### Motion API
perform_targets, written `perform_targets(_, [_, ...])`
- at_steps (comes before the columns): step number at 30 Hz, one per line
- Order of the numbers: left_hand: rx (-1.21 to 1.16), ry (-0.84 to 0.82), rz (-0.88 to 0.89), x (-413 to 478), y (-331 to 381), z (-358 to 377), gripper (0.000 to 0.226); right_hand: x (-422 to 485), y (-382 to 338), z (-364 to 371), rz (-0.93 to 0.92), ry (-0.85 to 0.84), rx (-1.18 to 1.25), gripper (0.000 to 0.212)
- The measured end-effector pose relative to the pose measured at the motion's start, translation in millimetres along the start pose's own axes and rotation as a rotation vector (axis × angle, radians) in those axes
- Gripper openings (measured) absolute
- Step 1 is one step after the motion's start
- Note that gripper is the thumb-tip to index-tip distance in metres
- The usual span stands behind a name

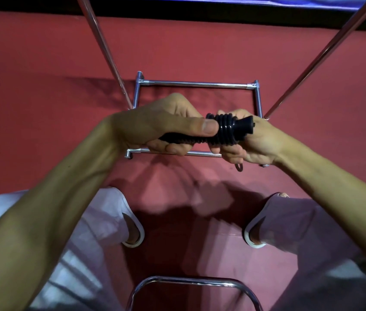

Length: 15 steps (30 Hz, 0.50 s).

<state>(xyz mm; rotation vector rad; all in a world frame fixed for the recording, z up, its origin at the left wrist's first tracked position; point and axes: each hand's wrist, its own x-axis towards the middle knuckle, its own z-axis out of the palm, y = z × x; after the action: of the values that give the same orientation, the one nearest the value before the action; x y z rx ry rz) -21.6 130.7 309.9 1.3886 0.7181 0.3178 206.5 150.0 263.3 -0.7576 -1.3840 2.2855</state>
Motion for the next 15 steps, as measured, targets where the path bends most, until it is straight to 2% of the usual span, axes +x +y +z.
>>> perform_targets(3, [0.104,0.116,0.032,1,5,7,0.038,6,9,-4,0.129,-0.022,0.072,0.050])
perform_targets(5, [0.188,0.231,0.011,2,3,13,0.048,10,19,1,0.214,0.004,0.169,0.055])
perform_targets(7, [0.308,0.337,-0.008,6,-3,18,0.053,14,28,8,0.243,0.054,0.277,0.042])
perform_targets(9, [0.443,0.462,-0.017,10,-11,20,0.046,17,38,10,0.266,0.113,0.321,0.029])
perform_targets(10, [0.490,0.532,-0.029,11,-14,21,0.042,19,41,11,0.285,0.137,0.338,0.029])
perform_targets(12, [0.512,0.615,-0.048,12,-18,23,0.052,22,44,10,0.333,0.164,0.405,0.028])
perform_targets(14, [0.547,0.633,-0.020,11,-20,24,0.060,23,44,10,0.378,0.189,0.498,0.033])
perform_targets(15, [0.589,0.630,0.009,11,-20,24,0.057,23,42,11,0.390,0.194,0.538,0.033])
